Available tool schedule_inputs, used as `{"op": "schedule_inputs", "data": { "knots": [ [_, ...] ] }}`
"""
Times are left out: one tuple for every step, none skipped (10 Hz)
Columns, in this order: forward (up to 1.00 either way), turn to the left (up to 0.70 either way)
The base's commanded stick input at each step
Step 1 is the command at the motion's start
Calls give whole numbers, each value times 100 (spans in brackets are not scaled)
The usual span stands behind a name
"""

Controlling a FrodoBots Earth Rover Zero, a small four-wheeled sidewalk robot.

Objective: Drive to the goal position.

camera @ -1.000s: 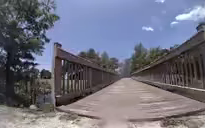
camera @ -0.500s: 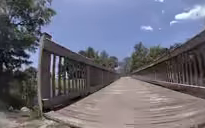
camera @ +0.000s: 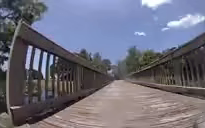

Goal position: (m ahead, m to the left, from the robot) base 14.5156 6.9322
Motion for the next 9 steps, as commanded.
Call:
{"op": "schedule_inputs", "data": {
  "knots": [
    [85,0],
    [85,0],
    [85,0],
    [85,0],
    [85,0],
    [85,0],
    [85,0],
    [85,0],
    [85,0]
  ]
}}
